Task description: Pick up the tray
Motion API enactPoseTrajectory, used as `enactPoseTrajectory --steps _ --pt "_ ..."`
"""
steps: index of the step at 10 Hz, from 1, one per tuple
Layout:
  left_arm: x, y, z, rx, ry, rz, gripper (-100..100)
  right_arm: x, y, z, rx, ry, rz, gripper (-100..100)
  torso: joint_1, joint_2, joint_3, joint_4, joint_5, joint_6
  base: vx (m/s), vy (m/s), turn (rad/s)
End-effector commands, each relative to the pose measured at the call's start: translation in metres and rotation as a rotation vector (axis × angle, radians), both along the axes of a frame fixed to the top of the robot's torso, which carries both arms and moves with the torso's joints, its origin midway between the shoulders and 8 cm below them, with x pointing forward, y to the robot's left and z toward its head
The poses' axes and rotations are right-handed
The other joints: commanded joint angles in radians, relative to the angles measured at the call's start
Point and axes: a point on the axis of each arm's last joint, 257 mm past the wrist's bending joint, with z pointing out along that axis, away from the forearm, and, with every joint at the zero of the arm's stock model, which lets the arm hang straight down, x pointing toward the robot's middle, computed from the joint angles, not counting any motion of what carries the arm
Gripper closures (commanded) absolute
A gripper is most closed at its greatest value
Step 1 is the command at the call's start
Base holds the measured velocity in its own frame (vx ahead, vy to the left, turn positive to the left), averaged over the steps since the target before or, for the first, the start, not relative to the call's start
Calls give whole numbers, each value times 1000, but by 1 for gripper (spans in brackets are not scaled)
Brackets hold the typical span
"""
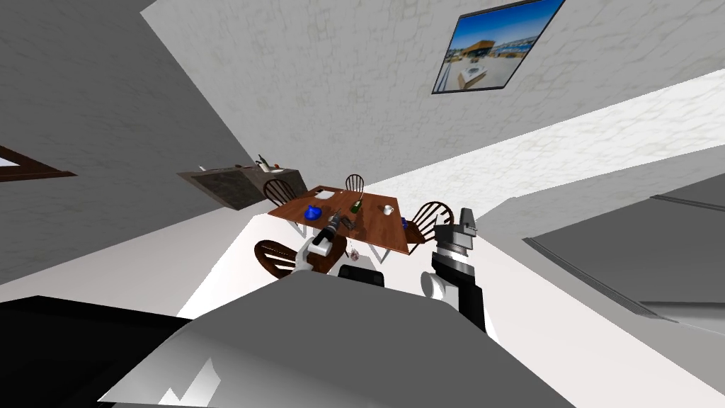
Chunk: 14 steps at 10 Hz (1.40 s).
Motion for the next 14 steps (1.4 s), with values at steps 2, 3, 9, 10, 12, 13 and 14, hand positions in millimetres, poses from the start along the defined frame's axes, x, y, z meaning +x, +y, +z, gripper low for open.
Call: enactPoseTrajectory --steps 2,3,9,10,12,13,14 --pt "2 -5 -29 27 84 -10 -100 0 0 0 0 0 0 0 0 0 0 0 0 0 17 6 -75" --pt "2 -6 -44 44 128 -17 -100 0 0 0 0 0 0 0 0 0 0 0 0 0 10 4 -61" --pt "-4 -6 -109 134 332 -44 -100 0 0 0 0 0 0 0 0 0 0 0 0 0 12 5 -82" --pt "-6 -5 -120 152 369 -48 -100 0 0 0 0 0 0 0 0 0 0 0 0 0 18 7 -83" --pt "-11 -1 -140 186 437 -55 -100 0 0 0 0 0 0 0 0 0 0 0 0 0 19 6 -80" --pt "-14 1 -149 201 467 -57 -100 0 0 0 0 0 0 0 0 0 0 0 0 0 21 6 -65" --pt "-17 3 -157 215 496 -59 -100 0 0 0 0 0 0 0 0 0 0 0 0 0 23 3 -72"
